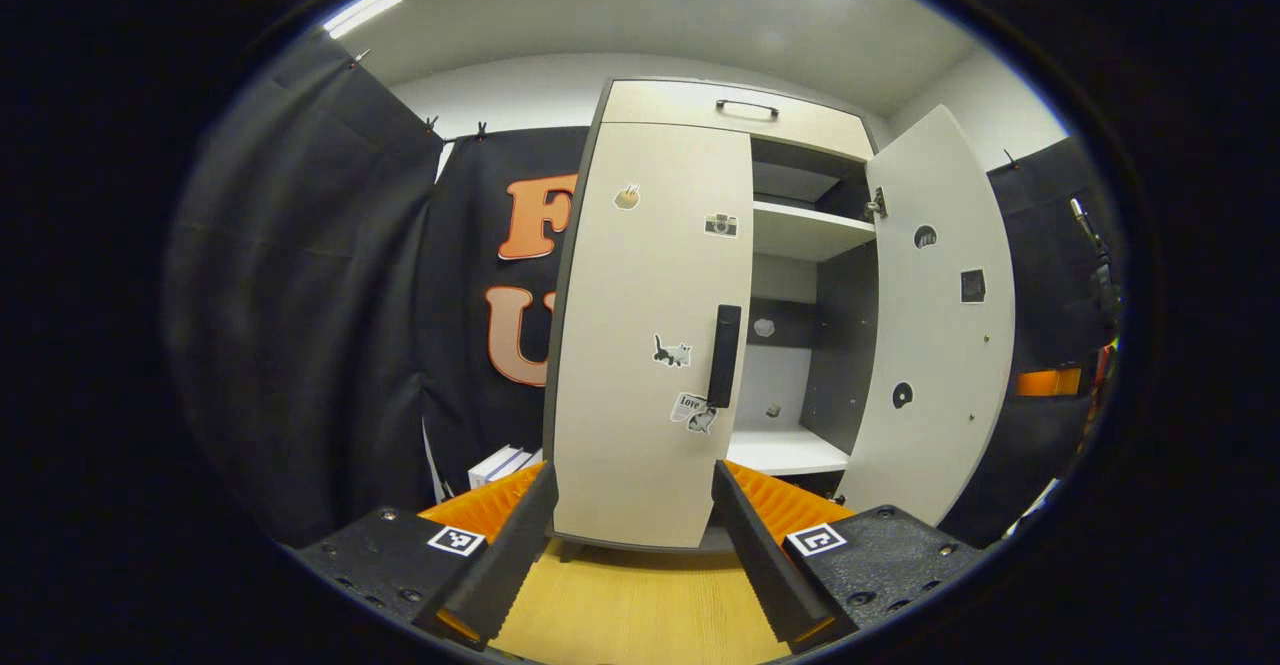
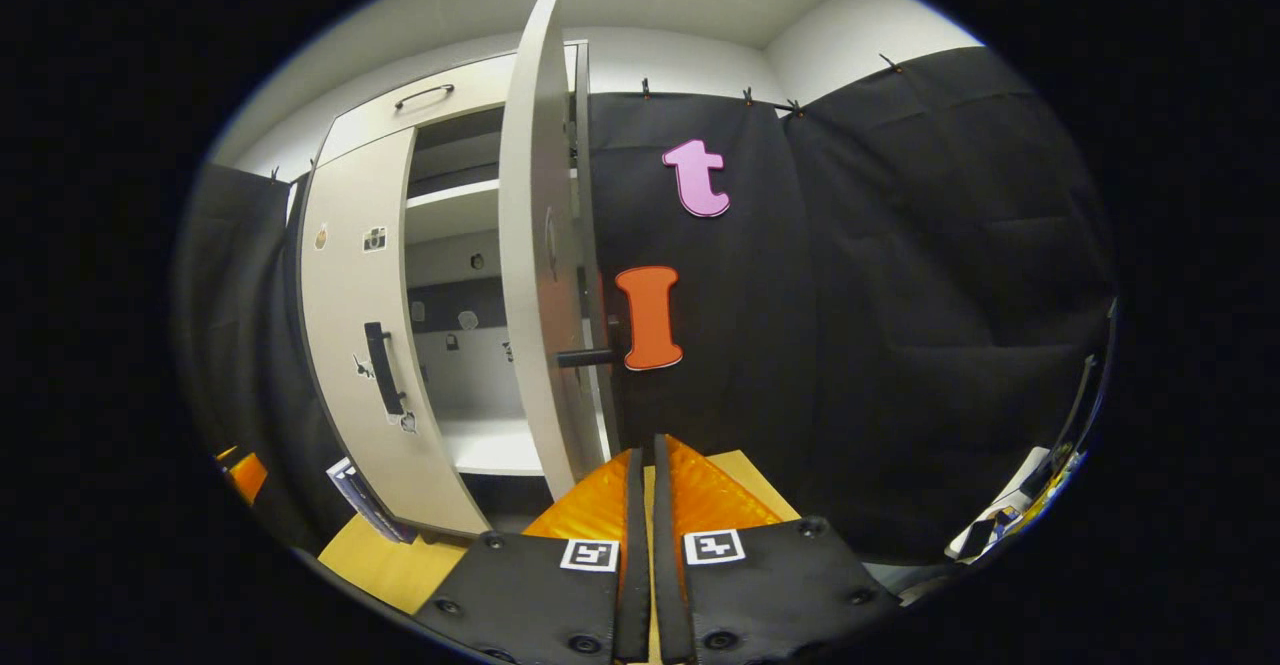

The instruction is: Open the right door of the double-door shoe cabinet with the right hand, and open the left door with the left hand.

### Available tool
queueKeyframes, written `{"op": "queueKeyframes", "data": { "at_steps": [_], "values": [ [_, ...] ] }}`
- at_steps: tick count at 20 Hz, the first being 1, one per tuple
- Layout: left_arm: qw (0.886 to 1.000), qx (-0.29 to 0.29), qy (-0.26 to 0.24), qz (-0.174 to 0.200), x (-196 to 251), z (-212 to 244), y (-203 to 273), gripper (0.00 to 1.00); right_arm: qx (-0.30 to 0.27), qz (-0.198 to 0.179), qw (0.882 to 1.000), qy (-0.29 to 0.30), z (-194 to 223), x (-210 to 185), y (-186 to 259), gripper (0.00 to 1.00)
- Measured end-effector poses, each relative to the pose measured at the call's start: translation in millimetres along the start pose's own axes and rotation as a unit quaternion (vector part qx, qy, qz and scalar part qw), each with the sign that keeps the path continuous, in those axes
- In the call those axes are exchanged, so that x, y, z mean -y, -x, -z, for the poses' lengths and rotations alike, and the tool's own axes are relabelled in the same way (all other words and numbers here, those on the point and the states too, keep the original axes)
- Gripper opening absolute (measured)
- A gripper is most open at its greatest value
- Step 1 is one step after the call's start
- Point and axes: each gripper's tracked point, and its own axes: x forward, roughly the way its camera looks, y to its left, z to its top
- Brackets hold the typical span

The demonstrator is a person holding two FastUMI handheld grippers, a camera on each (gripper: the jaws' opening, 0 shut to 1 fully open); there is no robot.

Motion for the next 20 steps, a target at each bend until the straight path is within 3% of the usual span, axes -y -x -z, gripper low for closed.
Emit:
{"op": "queueKeyframes", "data": {
  "at_steps": [1, 3, 4, 5, 7, 8, 9, 11, 12, 15, 16, 17, 18, 20],
  "values": [
    [1.000, 0.003, -0.004, 0.001, 4, -2, -10, 0.94, 0.003, 0.002, 1.000, -0.002, -1, 1, 2, 0.14],
    [1.000, 0.010, -0.010, 0.003, 14, -8, -29, 0.92, 0.012, 0.004, 1.000, 0.002, -5, 5, 4, 0.40],
    [1.000, 0.010, -0.010, 0.004, 21, -10, -38, 0.94, 0.015, 0.009, 1.000, 0.008, -6, 9, 4, 0.46],
    [1.000, 0.009, -0.006, 0.009, 29, -11, -47, 0.94, 0.019, 0.013, 1.000, 0.015, -6, 13, 5, 0.59],
    [1.000, 0.005, 0.005, 0.022, 48, -13, -66, 0.94, 0.019, 0.016, 0.999, 0.029, -7, 19, 6, 0.67],
    [1.000, 0.003, 0.009, 0.026, 54, -14, -76, 0.94, 0.020, 0.017, 0.999, 0.033, -7, 21, 7, 0.66],
    [1.000, 0.003, 0.011, 0.027, 60, -15, -85, 0.94, 0.022, 0.017, 0.999, 0.034, -8, 23, 7, 0.83],
    [0.999, 0.007, 0.011, 0.031, 74, -20, -105, 0.94, 0.025, 0.021, 0.999, 0.030, -10, 28, 6, 0.87],
    [0.999, 0.010, 0.008, 0.033, 79, -22, -113, 0.94, 0.026, 0.021, 0.999, 0.022, -10, 29, 6, 0.96],
    [0.999, 0.015, 0.005, 0.037, 93, -26, -138, 0.94, 0.023, 0.023, 0.999, 0.004, -9, 33, 3, 0.93],
    [0.999, 0.015, 0.007, 0.039, 97, -27, -146, 0.92, 0.022, 0.027, 0.999, 0.004, -8, 35, 2, 1.00],
    [0.999, 0.017, 0.008, 0.040, 100, -30, -154, 0.94, 0.021, 0.032, 0.999, 0.005, -9, 39, 1, 0.99],
    [0.999, 0.019, 0.006, 0.039, 102, -33, -162, 0.94, 0.021, 0.038, 0.999, 0.005, -10, 43, 0, 0.92],
    [0.999, 0.025, 0.000, 0.034, 104, -37, -177, 0.92, 0.023, 0.045, 0.999, 0.003, -12, 53, -1, 0.92]
  ]
}}
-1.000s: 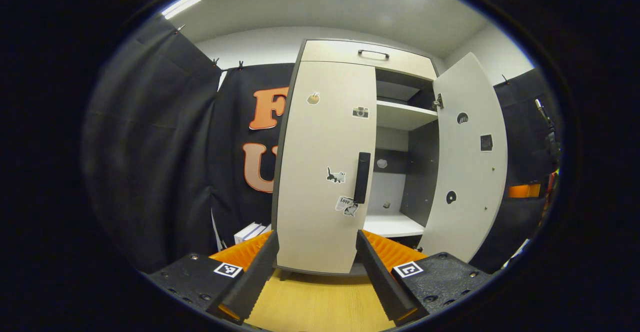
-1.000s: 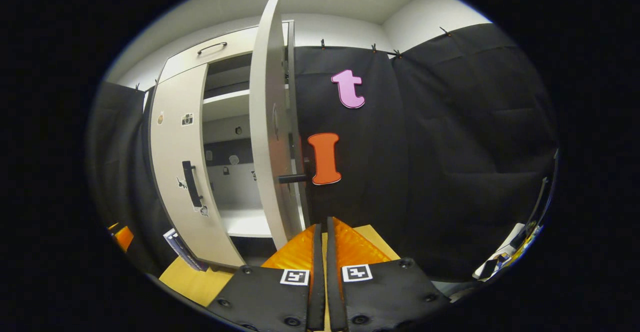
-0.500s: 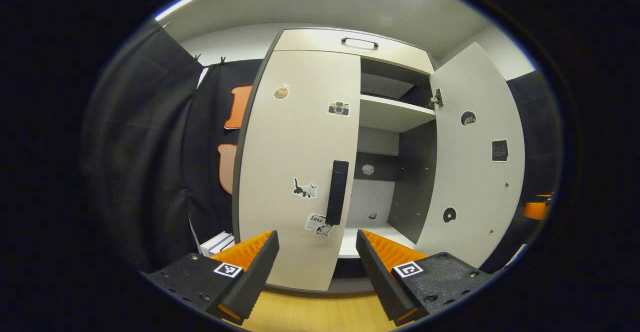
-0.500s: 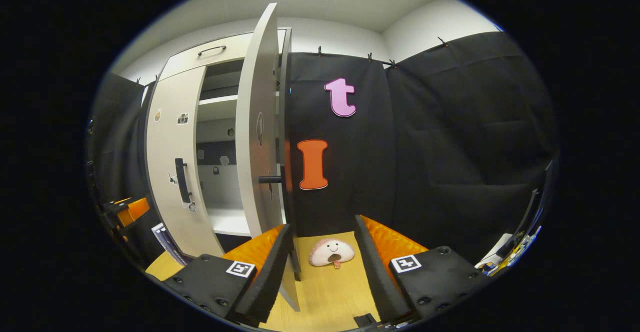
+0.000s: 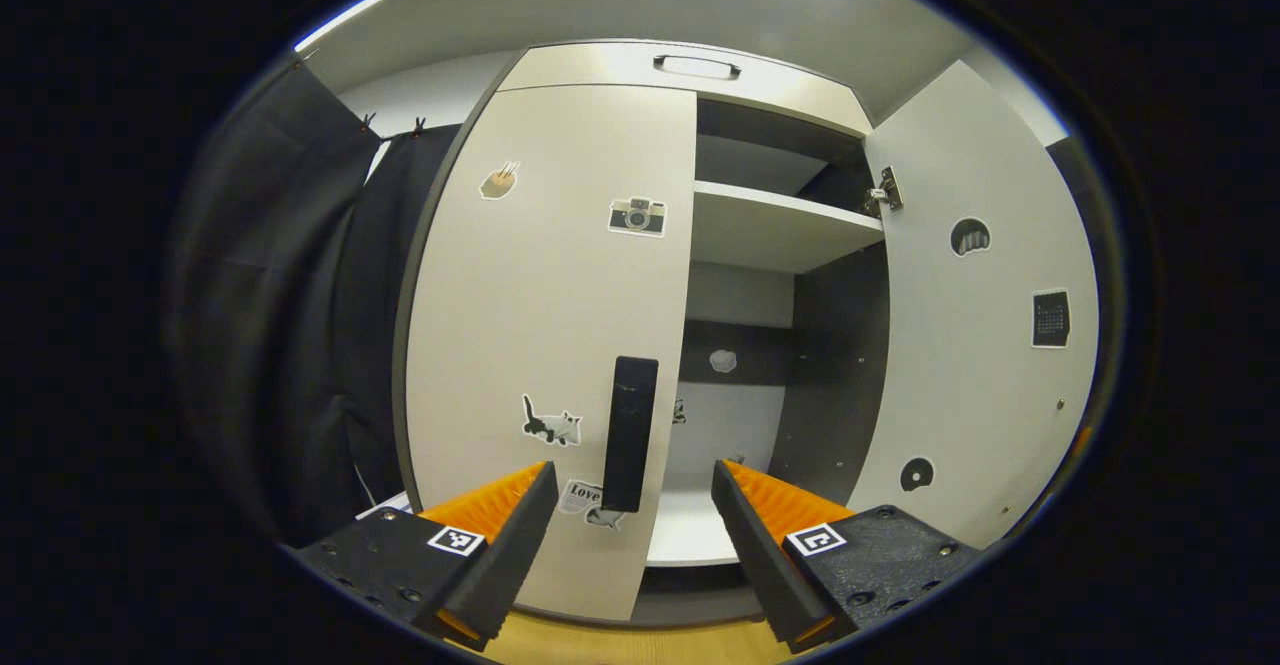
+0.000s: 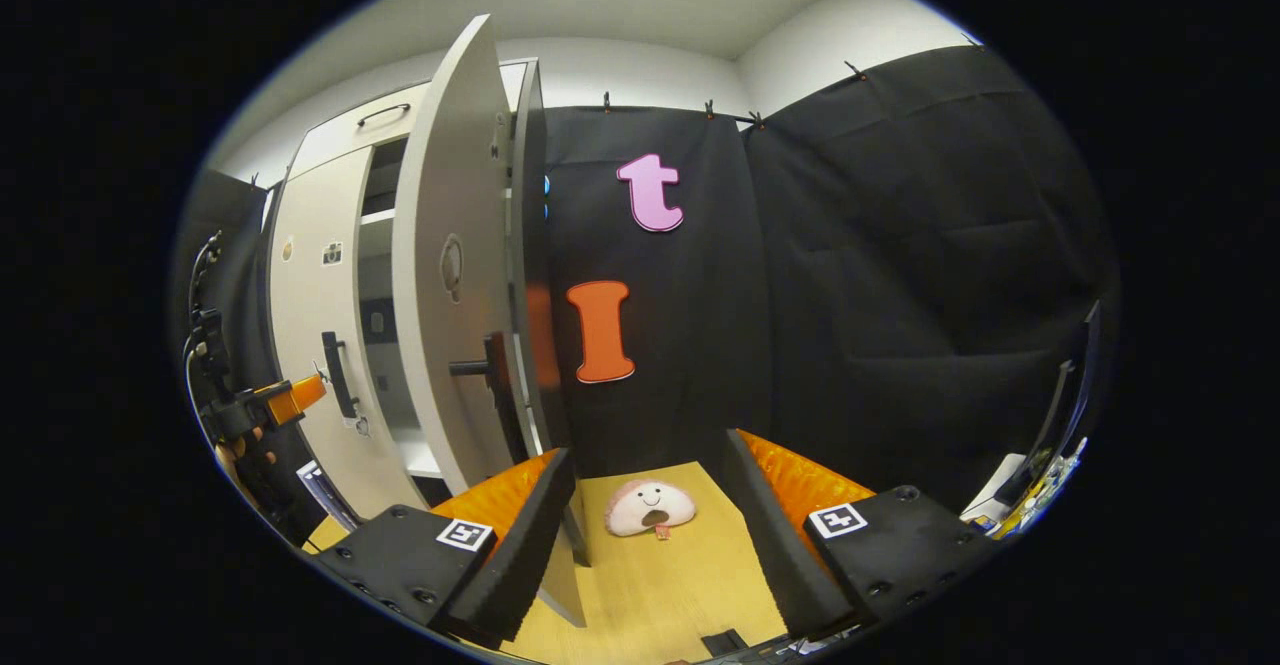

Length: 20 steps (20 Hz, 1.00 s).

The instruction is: Open the right door of the double-door shoe cabinet with the right hand, and open the left door with the left hand.

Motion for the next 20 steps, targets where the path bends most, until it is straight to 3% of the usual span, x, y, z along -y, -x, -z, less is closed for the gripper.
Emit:
{"op": "queueKeyframes", "data": {
  "at_steps": [5, 9, 10, 16, 17, 18, 20],
  "values": [
    [1.000, 0.004, -0.028, -0.006, -3, -1, -35, 0.94, 0.007, 0.013, 1.000, -0.003, -3, 11, -6, 0.90],
    [1.000, -0.009, -0.021, -0.017, -14, 5, -60, 0.94, 0.002, 0.025, 1.000, -0.010, -3, 18, -9, 0.90],
    [1.000, -0.012, -0.019, -0.019, -17, 7, -65, 0.94, 0.000, 0.028, 1.000, -0.012, -3, 20, -10, 0.98],
    [0.999, -0.024, -0.023, -0.014, -22, 17, -85, 0.94, -0.011, 0.033, 0.999, -0.012, 3, 21, -12, 0.99],
    [0.999, -0.024, -0.022, -0.007, -19, 17, -87, 0.92, -0.013, 0.031, 0.999, -0.012, 3, 19, -12, 0.99],
    [0.999, -0.024, -0.021, -0.003, -16, 17, -88, 0.90, -0.014, 0.027, 0.999, -0.013, 4, 16, -13, 0.90],
    [0.999, -0.027, -0.022, -0.002, -14, 19, -91, 0.83, -0.015, 0.023, 1.000, -0.013, 4, 12, -13, 0.90]
  ]
}}
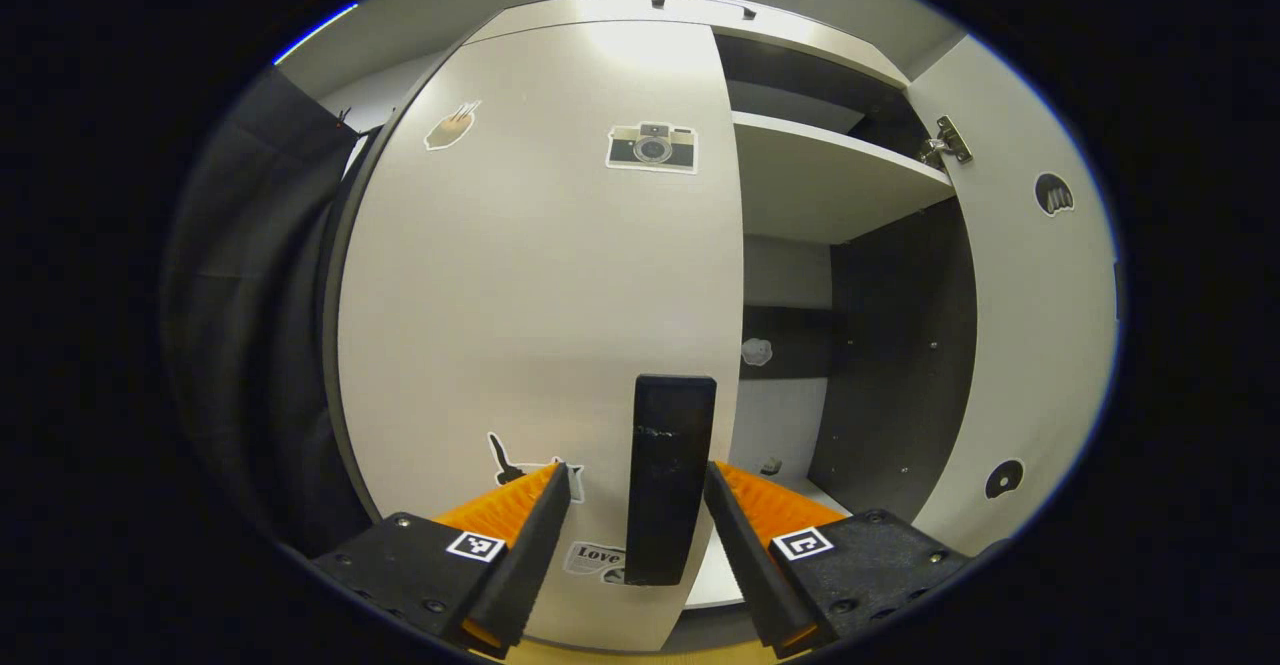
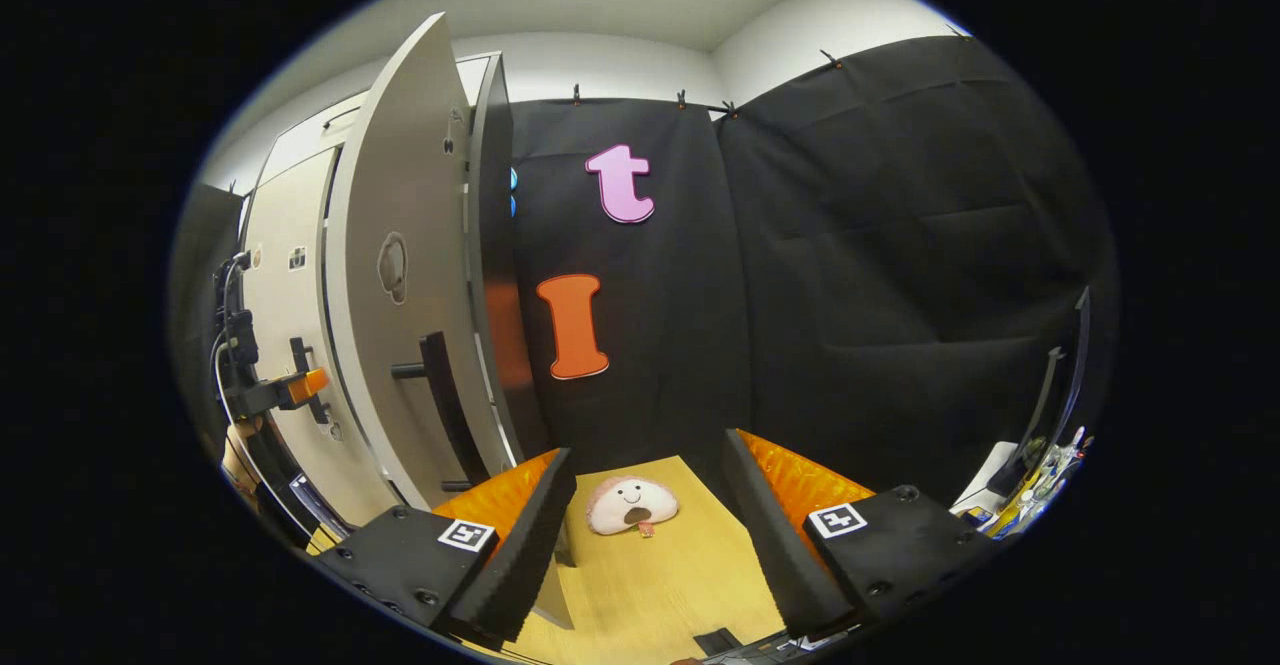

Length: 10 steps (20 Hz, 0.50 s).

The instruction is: Open the right door of the double-door shoe cabinet with the right hand, and open the left door with the left hand.

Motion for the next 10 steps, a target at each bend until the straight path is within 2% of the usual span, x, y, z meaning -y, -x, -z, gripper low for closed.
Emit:
{"op": "queueKeyframes", "data": {
  "at_steps": [1, 4, 5, 7, 10],
  "values": [
    [1.000, -0.003, 0.001, 0.002, 2, 2, -1, 0.75, 0.000, -0.002, 1.000, 0.001, 0, -2, 1, 0.90],
    [1.000, 0.002, 0.006, 0.010, 6, 0, -1, 0.61, 0.004, -0.002, 1.000, 0.008, -1, -3, 4, 0.90],
    [1.000, 0.001, 0.011, 0.017, 11, 1, -1, 0.48, 0.005, -0.001, 1.000, 0.010, -2, -2, 5, 0.90],
    [1.000, 0.000, -0.006, 0.005, 11, 2, -1, 0.36, 0.008, 0.003, 1.000, 0.011, -3, 0, 8, 0.90],
    [1.000, -0.003, -0.028, 0.014, 12, 2, 0, 0.32, 0.010, 0.004, 1.000, 0.010, -2, 0, 15, 0.90]
  ]
}}
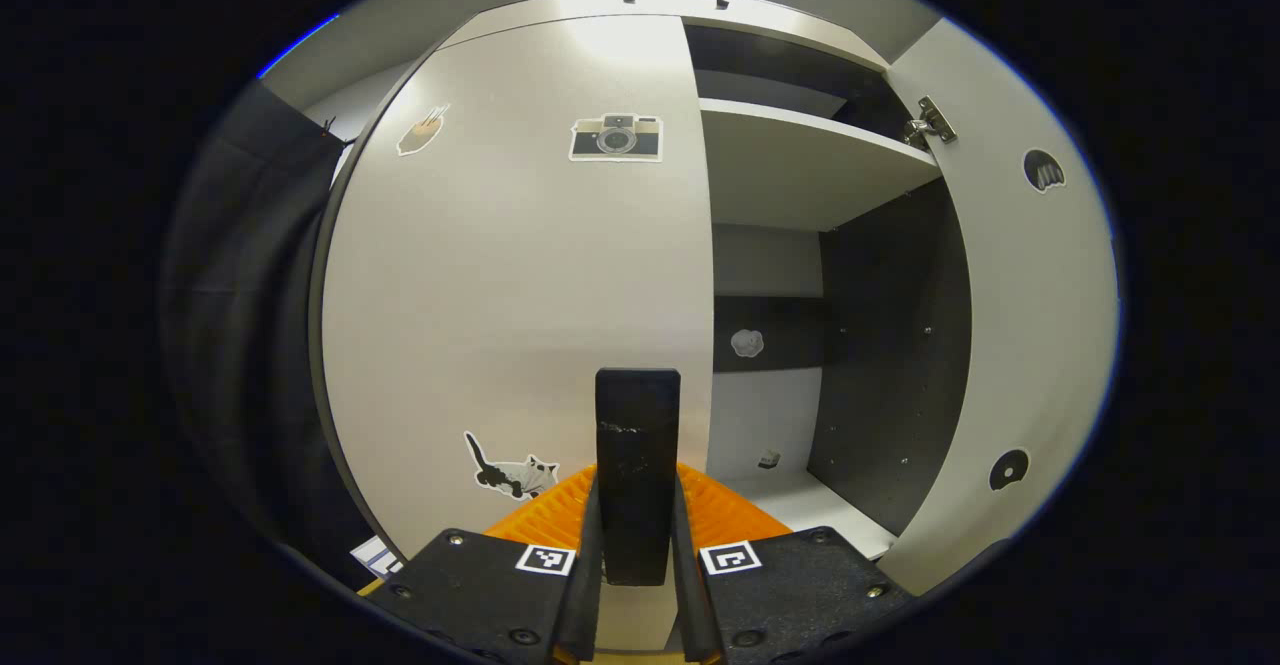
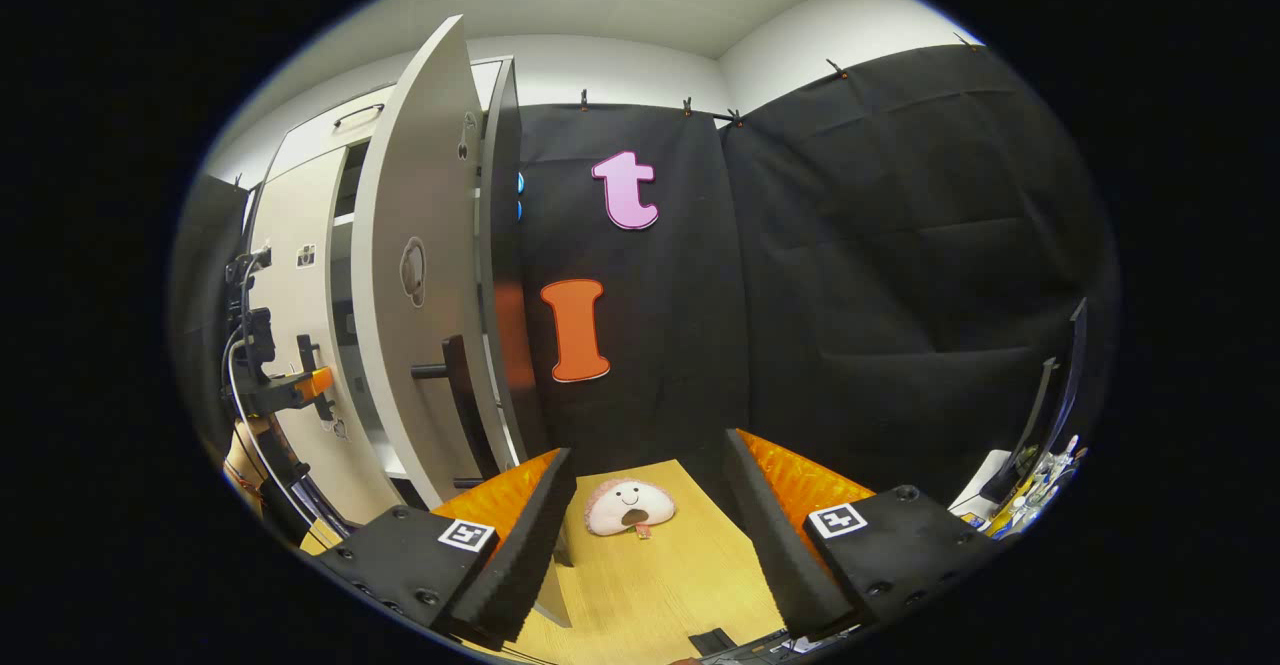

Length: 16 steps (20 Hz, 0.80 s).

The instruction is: Open the right door of the double-door shoe cabinet with the right hand, and open the left door with the left hand.

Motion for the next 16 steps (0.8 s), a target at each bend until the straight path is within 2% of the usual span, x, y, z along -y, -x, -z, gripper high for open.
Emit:
{"op": "queueKeyframes", "data": {
  "at_steps": [2, 3, 5, 11, 12, 16],
  "values": [
    [1.000, -0.010, 0.003, 0.013, -1, 2, 0, 0.27, 0.002, 0.000, 1.000, -0.005, -1, -2, 4, 0.90],
    [1.000, -0.013, 0.006, 0.018, -1, 2, 0, 0.20, 0.004, -0.002, 1.000, -0.009, -1, -5, 4, 0.90],
    [1.000, -0.010, 0.011, 0.021, -2, 3, 5, 0.18, 0.006, -0.007, 1.000, -0.011, -3, -12, 9, 0.90],
    [0.999, -0.002, 0.012, 0.031, -9, 1, 22, 0.17, 0.010, -0.018, 1.000, -0.001, -1, -31, 40, 0.90],
    [0.999, -0.001, 0.012, 0.033, -11, -1, 26, 0.17, 0.010, -0.020, 1.000, -0.001, 0, -34, 46, 0.98],
    [0.999, -0.002, 0.013, 0.040, -16, 0, 36, 0.17, 0.008, -0.025, 1.000, -0.002, 4, -49, 68, 0.98]
  ]
}}
